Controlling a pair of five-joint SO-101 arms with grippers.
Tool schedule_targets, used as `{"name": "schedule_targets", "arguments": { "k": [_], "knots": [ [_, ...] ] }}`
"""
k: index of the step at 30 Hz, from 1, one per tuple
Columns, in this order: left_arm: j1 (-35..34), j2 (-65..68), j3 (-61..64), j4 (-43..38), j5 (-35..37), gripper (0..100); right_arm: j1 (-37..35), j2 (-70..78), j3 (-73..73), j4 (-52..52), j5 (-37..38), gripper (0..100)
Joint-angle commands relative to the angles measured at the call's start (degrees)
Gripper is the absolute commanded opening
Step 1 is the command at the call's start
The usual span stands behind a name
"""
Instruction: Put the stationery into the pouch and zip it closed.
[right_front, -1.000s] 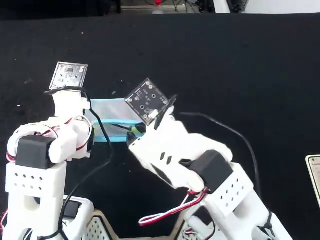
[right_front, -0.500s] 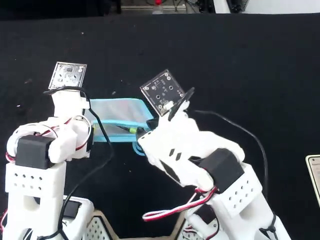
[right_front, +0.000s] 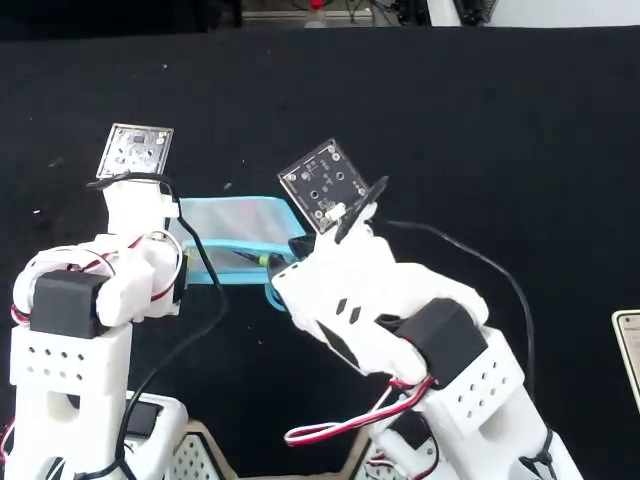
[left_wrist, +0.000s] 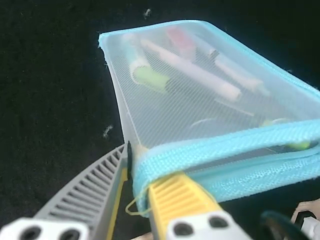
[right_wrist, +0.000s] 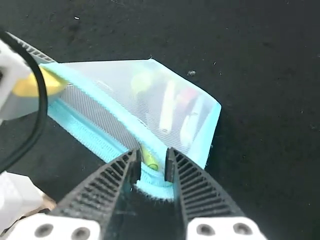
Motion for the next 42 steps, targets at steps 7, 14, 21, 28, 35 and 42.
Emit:
{"name": "schedule_targets", "arguments": {
  "k": [7,14,21,28,35,42],
  "knots": [
    [-2.2,-0.8,-1.3,-0.4,-0.6,3,5.2,0.1,-0.5,-2.9,-0.5,9.3],
    [-12.3,-0.8,-0.7,-5.6,-0.5,3,6.1,-4.6,-0.5,-3.1,-0.2,9.3],
    [-13.1,-0.8,-0.7,-5.8,-0.2,3,3.6,-10.2,0.0,-2.8,7.5,9.3],
    [-13.1,-0.8,-0.7,-5.7,-0.2,3,-4.0,-10.4,8.8,-1.3,19.9,9.3],
    [-13.4,-0.8,-0.7,-5.5,-0.4,3,-4.0,-10.4,23.0,-15.5,20.2,12.7],
    [-13.5,-0.8,-0.7,-5.5,-0.4,3,-3.9,-10.4,23.9,-15.5,26.1,19.4]
  ]
}}
